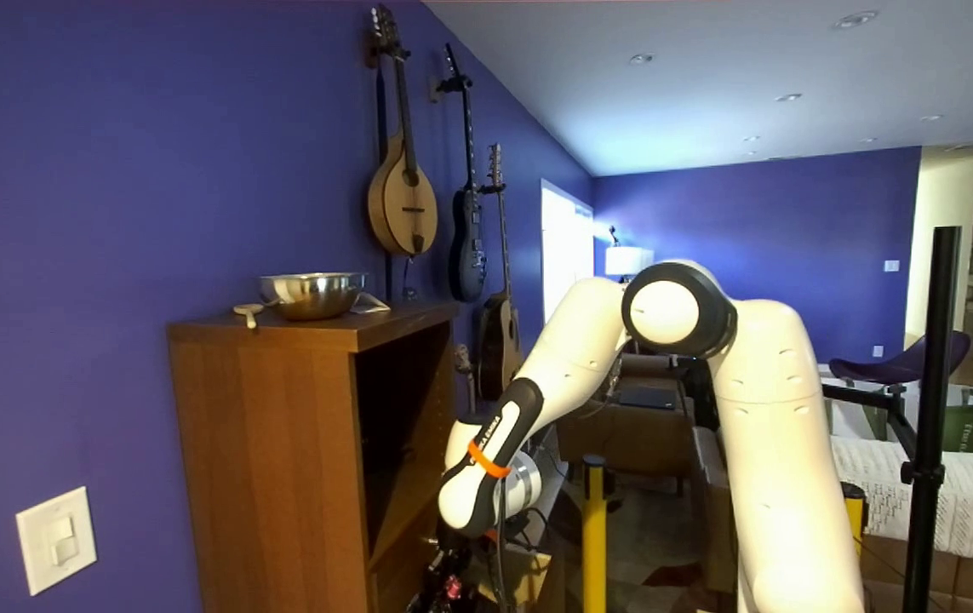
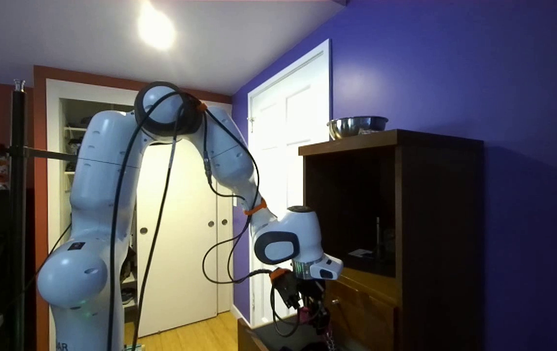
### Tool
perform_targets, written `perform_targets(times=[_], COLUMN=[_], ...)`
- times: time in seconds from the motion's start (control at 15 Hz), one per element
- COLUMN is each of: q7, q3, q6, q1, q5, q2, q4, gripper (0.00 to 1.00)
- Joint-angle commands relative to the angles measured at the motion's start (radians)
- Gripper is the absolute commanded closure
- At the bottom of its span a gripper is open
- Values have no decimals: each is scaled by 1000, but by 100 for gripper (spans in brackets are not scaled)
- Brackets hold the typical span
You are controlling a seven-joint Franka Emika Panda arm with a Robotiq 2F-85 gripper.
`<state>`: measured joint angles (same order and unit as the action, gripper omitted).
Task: Pick up the pink strap with chains and put it in the open drawer
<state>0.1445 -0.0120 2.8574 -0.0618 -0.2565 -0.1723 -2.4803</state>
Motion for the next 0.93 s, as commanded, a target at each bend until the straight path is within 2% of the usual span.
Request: perform_targets(times=[0.0,0.07,0.13,0.27,0.6,0.8,0.87], q7=[55,60,66,72,105,74,77], q3=[57,69,85,112,131,110,105], q6=[51,57,62,73,66,-2,-29], q1=[-45,-56,-73,-102,-135,-134,-131], q5=[-62,-66,-78,-89,-111,-62,-55], q2=[-74,-86,-96,-111,-111,-78,-65], q4=[48,55,64,80,103,90,87], gripper=[94,90,51,53,20,0,0])
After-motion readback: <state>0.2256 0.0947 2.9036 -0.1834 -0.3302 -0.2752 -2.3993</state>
